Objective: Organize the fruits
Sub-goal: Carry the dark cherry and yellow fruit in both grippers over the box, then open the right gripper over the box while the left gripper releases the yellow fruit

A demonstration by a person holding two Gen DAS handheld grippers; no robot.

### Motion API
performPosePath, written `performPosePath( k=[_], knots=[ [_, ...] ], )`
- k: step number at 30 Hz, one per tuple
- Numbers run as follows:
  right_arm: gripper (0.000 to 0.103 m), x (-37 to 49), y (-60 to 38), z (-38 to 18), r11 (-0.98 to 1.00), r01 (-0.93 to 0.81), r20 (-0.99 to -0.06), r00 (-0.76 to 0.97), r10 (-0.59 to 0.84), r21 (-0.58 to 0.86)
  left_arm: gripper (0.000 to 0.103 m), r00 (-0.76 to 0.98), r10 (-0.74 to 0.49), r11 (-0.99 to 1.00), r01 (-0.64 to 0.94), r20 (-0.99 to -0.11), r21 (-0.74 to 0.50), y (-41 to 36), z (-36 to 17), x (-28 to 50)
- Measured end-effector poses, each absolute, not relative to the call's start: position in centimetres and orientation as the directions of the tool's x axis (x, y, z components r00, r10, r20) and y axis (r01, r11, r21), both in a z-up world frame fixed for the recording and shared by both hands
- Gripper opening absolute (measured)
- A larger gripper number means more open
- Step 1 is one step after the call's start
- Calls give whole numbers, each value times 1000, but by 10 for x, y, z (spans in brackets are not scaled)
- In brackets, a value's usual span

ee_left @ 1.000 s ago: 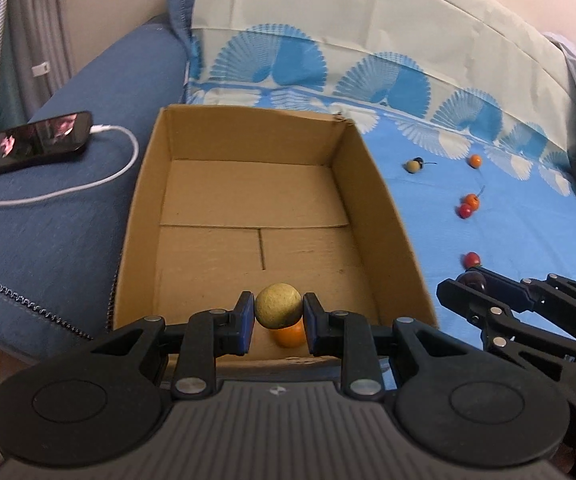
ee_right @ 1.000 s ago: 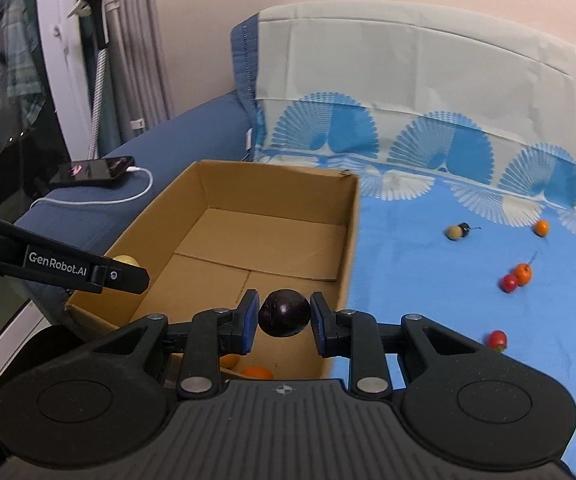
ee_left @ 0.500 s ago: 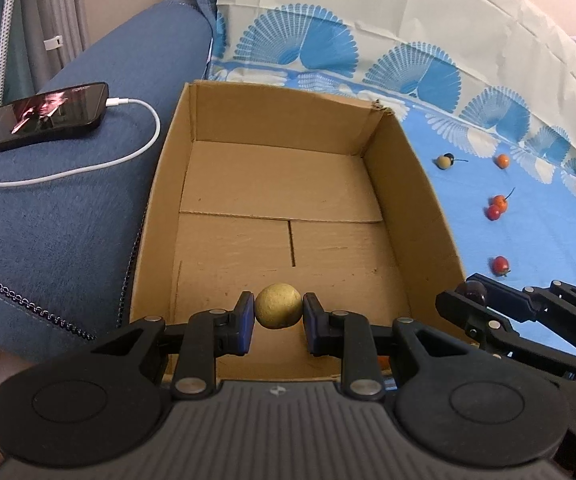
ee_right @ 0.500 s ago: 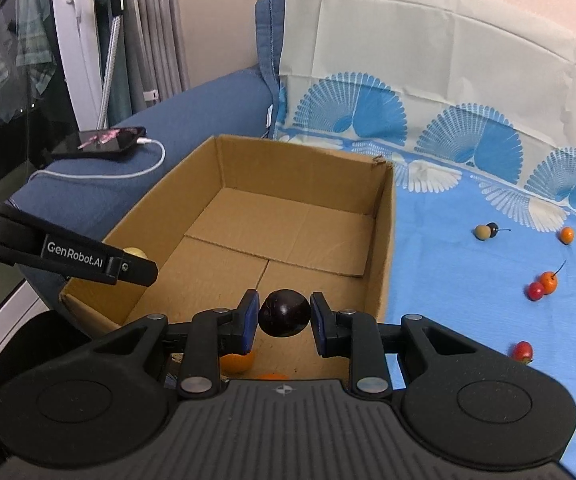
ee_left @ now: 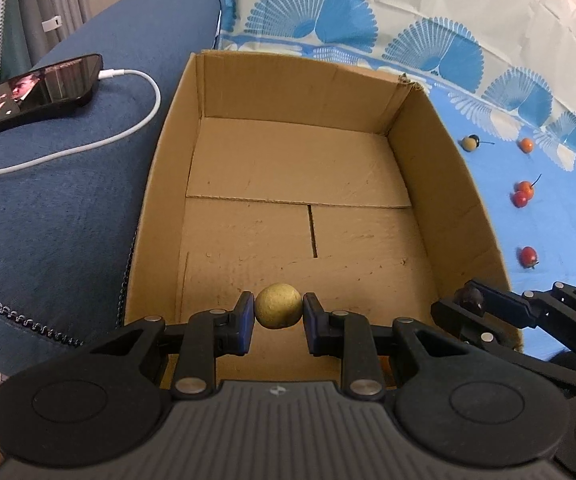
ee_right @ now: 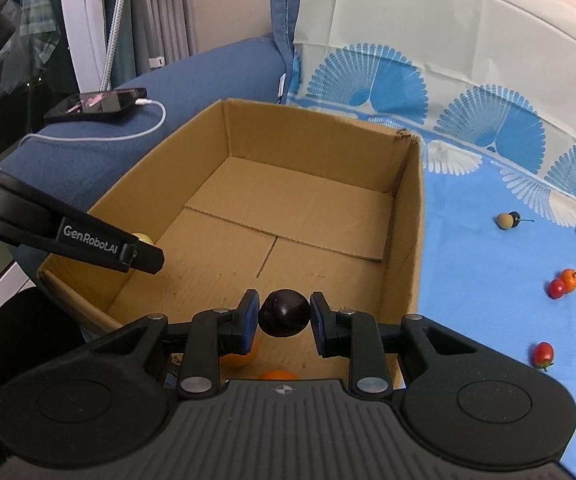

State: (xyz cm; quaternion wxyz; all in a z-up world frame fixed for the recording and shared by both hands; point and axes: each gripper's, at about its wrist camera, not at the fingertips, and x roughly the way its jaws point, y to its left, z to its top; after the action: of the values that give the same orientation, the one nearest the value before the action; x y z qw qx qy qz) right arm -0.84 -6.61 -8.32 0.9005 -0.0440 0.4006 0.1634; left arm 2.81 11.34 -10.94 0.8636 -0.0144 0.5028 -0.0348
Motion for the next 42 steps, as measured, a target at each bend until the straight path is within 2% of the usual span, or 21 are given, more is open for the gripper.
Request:
performPosePath(
  k=[19, 33, 35, 36, 37, 39, 42],
  knots=[
    [29, 8, -58, -114, 941, -336, -796, 559, 232, 38, 29, 416, -31, 999, 26, -909, -23, 118, -149, 54],
    [29, 12, -58, -119, 944, -327, -804, 550, 225, 41, 29, 388, -22, 1000, 27, -921, -13, 116, -163, 61],
    [29, 13, -58, -120, 944, -326, -807, 546, 228, 46, 36, 399, -18, 999, 33, -917, -6, 115, -162, 60],
    [30, 14, -58, -120, 945, -325, -809, 542, 228, 49, 55, 408, -15, 999, 39, -913, 1, 114, -161, 59],
    [31, 15, -59, -120, 945, -322, -809, 540, 230, 54, 65, 419, -28, 999, 46, -908, -10, 113, -158, 57],
    [51, 14, -59, -118, 947, -317, -806, 546, 227, 52, 79, 419, -71, 997, 65, -905, -49, 111, -154, 56],
    [72, 8, -60, -107, 951, -310, -786, 586, 197, 8, 96, 430, -78, 996, 81, -900, -48, 104, -147, 50]
  ],
)
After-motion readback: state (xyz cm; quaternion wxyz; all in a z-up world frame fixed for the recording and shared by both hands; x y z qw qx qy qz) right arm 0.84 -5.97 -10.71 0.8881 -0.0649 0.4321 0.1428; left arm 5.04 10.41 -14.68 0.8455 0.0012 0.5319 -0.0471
